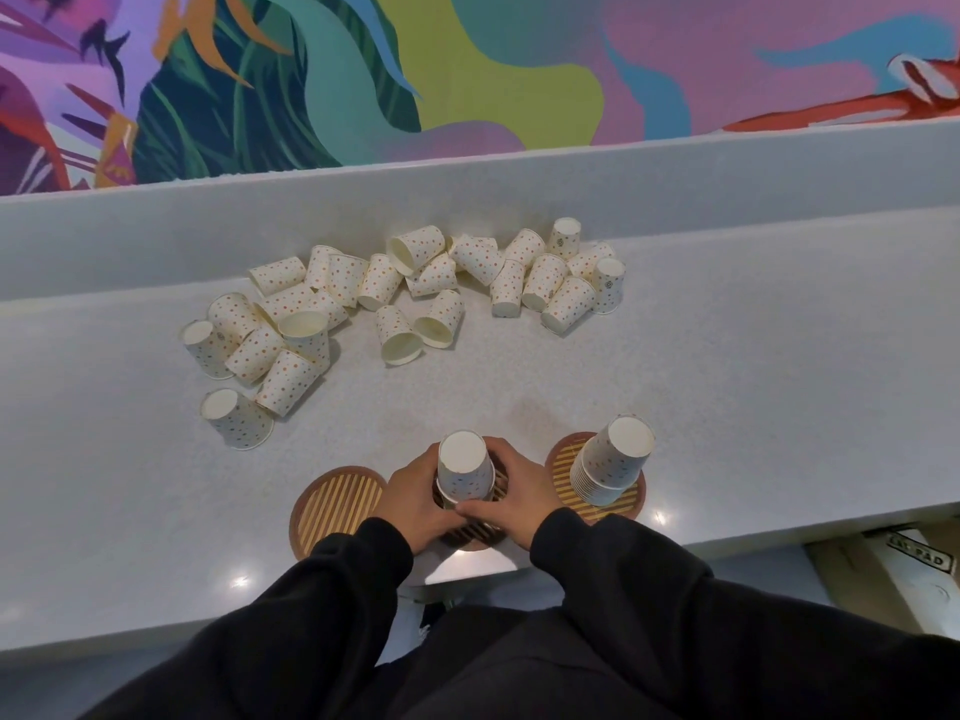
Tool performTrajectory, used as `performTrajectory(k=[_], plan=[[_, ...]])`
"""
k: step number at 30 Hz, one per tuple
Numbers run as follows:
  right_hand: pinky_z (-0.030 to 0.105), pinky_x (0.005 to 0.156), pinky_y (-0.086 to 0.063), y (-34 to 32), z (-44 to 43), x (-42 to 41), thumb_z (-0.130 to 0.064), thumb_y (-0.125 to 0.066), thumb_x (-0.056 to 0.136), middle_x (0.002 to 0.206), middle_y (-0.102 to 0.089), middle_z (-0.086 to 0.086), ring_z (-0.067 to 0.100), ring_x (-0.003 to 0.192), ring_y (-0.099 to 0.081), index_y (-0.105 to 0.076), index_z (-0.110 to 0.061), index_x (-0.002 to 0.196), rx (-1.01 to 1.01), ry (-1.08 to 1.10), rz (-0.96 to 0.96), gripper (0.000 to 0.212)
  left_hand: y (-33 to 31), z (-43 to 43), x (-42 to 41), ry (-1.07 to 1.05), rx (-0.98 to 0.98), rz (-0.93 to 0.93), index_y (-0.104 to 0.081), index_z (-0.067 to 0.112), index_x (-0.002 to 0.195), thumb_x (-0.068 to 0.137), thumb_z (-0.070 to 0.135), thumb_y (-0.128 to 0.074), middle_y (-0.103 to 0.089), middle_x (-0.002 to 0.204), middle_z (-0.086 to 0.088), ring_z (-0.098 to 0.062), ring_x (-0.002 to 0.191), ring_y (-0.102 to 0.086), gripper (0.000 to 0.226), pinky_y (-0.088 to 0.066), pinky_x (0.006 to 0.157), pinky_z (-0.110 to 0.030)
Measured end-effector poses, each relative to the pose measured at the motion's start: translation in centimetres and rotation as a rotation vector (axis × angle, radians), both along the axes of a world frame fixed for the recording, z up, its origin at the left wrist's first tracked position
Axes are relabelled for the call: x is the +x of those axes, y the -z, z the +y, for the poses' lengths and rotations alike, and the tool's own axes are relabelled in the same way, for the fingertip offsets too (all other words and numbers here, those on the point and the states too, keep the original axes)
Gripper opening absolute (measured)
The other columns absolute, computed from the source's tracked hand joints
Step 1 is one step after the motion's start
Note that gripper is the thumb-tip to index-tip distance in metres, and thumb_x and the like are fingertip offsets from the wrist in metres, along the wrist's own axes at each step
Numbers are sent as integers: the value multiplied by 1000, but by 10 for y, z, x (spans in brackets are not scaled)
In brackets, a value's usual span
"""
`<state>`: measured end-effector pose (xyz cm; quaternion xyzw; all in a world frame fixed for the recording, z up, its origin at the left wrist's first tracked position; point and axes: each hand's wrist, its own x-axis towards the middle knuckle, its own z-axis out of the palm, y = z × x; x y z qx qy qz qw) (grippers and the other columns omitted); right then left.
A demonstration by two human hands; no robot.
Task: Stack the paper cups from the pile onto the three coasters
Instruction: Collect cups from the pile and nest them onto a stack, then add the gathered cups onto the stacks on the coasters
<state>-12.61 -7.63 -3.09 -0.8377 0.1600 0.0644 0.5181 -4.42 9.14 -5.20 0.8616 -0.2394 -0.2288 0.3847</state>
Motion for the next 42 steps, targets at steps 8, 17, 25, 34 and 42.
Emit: performTrajectory(k=[8,17,25,34,42], plan=[[41,116,-45,-19,-14,0,-15,-85,80,155,-49,-5,16,143,-47,-34,-36,151,-2,-58,101,91,-3,8,17,114,148,-3,-35,36,148,74,33,-88,-54,145,9,-9,129,-50,91,-39,104,-21],[41,103,-56,-122,-49,45,-10,-75,91,132,-65,0,17,121,-65,-60,-25,131,264,155,-72,45,-43,34,101,-51,97,-99,-59,37,125,88,28,-77,-67,114,11,-5,102,-65,42,-56,90,-33],[52,101,-55,-137,-27,167,-30,-75,93,130,-64,7,29,119,-63,-63,-18,131,732,437,200,41,-48,1,196,-483,-143,147,-61,35,107,75,66,-68,-68,112,2,-25,99,-68,45,-58,91,-52],[43,111,-48,-52,-20,264,-38,-77,90,143,-59,14,34,129,-57,-50,-4,147,266,504,323,72,-25,-36,235,-629,-84,344,-40,20,143,93,48,-68,-51,144,-10,-33,124,-55,64,-46,105,-41],[45,110,-48,-33,-18,277,-43,-71,94,145,-55,17,35,130,-56,-49,-3,146,243,474,407,69,-1,-42,246,-614,-15,496,-34,30,123,81,46,-77,-56,127,-11,-33,109,-60,62,-52,100,-48]])
